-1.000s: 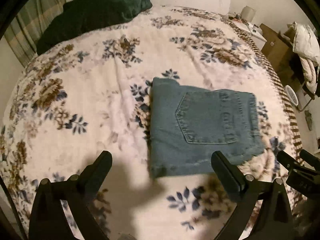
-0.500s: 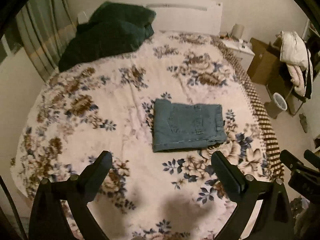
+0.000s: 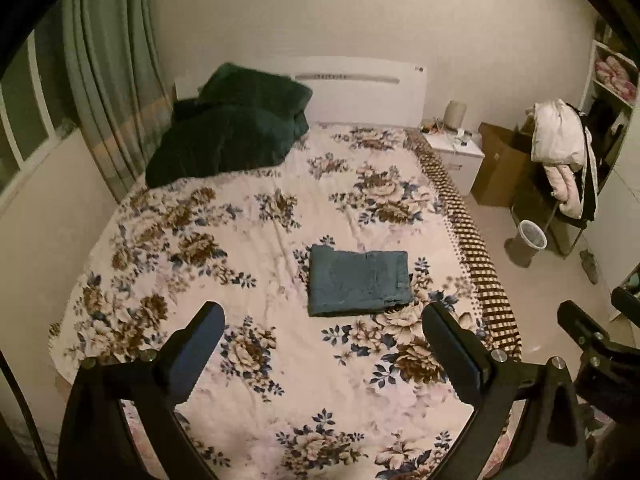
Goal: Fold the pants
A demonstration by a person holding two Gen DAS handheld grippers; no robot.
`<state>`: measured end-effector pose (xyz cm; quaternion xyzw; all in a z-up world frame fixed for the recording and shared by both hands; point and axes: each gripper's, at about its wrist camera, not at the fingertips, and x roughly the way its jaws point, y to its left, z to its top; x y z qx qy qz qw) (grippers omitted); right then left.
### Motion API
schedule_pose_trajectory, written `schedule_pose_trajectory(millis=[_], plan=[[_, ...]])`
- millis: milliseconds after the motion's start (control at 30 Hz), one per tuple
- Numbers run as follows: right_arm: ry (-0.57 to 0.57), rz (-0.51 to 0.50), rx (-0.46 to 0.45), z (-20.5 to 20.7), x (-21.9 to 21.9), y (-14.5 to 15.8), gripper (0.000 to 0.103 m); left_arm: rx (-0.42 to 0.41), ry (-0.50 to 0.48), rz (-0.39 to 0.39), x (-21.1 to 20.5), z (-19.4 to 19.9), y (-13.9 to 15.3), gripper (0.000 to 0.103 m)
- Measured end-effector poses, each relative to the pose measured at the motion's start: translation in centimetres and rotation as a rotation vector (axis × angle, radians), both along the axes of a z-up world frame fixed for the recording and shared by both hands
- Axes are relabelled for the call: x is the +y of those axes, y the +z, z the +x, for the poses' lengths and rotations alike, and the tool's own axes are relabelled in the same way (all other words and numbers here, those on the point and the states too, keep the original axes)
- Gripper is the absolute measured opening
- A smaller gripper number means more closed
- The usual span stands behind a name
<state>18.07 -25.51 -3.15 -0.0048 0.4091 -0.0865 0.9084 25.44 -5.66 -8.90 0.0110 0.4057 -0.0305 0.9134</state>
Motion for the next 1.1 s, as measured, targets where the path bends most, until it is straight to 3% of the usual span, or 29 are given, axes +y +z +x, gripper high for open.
schedule_pose_trajectory(millis=[267,533,800,1100], plan=[[0.033,0.029,-0.036,-6.0,1.8,5.2,0.098,-0.036,-0.009,0.017,0.2,-4.3,2.8,0.101],[0.013,0.054,-0.058,-7.9,1.4,6.6,0.101,-0.066,0.001,0.011,0.4,-5.4,3.6,0.103],[-0.013,0.037,-0.053,-3.8,-0.1,3.6,0.103,-0.079,0.025,0.020,-0.2,-2.9,1.2,0.103],[-0.029,0.004,-0.019,0.7,-0.7,-1.1,0.103,-0.030,0.033,0.062,-0.9,-0.1,-3.1,0.103]])
